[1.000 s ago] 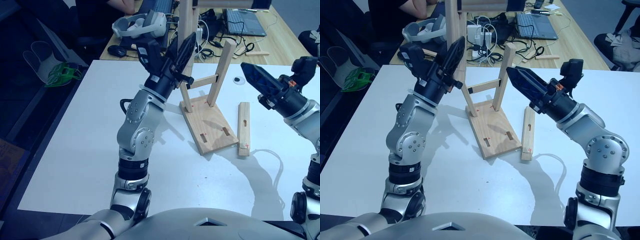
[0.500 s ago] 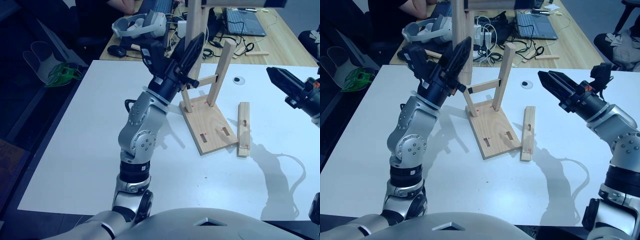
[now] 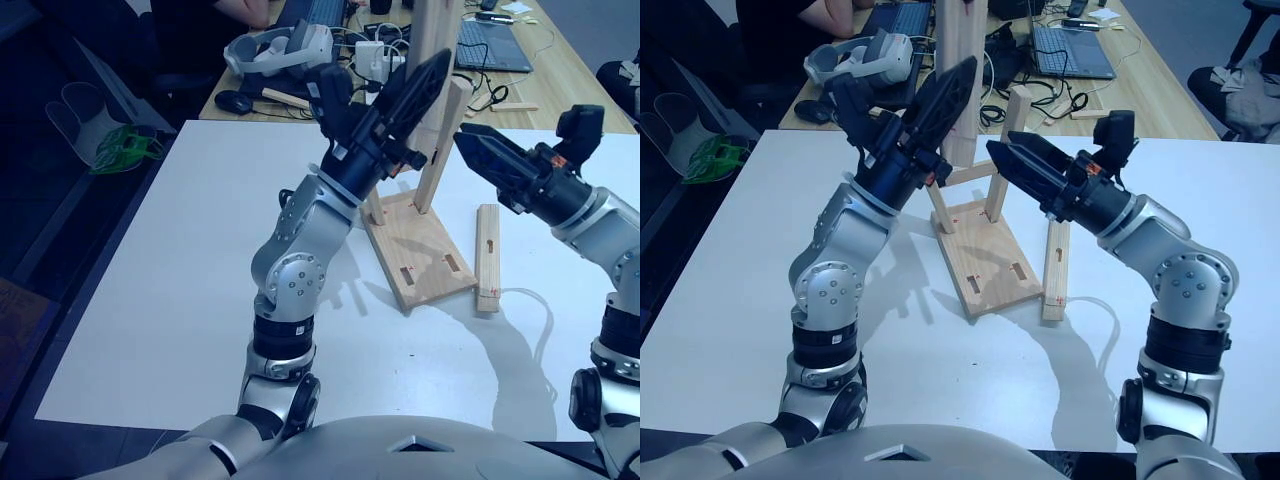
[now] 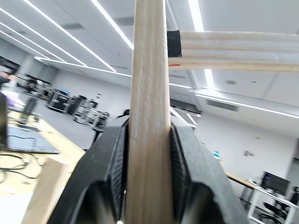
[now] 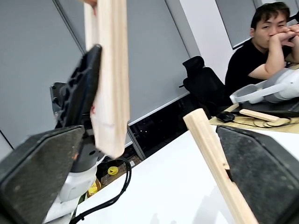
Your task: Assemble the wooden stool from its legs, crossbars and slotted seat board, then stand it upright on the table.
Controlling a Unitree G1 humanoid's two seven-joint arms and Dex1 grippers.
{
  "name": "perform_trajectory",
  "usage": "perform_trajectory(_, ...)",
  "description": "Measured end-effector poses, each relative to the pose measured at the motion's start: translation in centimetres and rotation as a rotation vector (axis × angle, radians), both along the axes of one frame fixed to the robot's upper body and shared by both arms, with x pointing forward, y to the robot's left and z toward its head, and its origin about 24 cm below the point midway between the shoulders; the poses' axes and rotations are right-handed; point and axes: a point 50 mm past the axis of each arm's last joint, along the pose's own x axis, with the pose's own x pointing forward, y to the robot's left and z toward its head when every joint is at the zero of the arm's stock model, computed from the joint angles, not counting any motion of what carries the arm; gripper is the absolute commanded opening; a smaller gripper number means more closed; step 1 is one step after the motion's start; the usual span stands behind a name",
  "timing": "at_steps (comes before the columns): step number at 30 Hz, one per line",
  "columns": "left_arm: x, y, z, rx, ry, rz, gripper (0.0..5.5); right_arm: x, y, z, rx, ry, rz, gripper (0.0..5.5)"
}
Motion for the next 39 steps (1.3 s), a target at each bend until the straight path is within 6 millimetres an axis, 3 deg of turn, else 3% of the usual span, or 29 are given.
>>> perform_trajectory(5, -0.2, -0.4, -0.2, 0.016, 0.015, -0.032, 1.03, -0.1, 0.5, 0.1, 0.012, -0.005, 0.024, 5.4)
perform_trajectory(11, 1.2, 0.5, -1.0, 0.204, -0.112, 0.27, 1.03, 0.1, 0.4, 0.6, 0.012, -0.02, 0.002, 5.4)
perform_trajectory(18, 1.9, 1.5, -1.0, 0.225, -0.165, 0.439, 1.03, -0.1, 1.1, 1.1, 0.01, -0.049, 0.018, 5.4)
perform_trajectory(39, 2.2, 1.9, -0.3, 0.119, -0.096, 0.462, 1.03, -0.1, 1.5, 0.4, -0.003, -0.036, 0.004, 5.4)
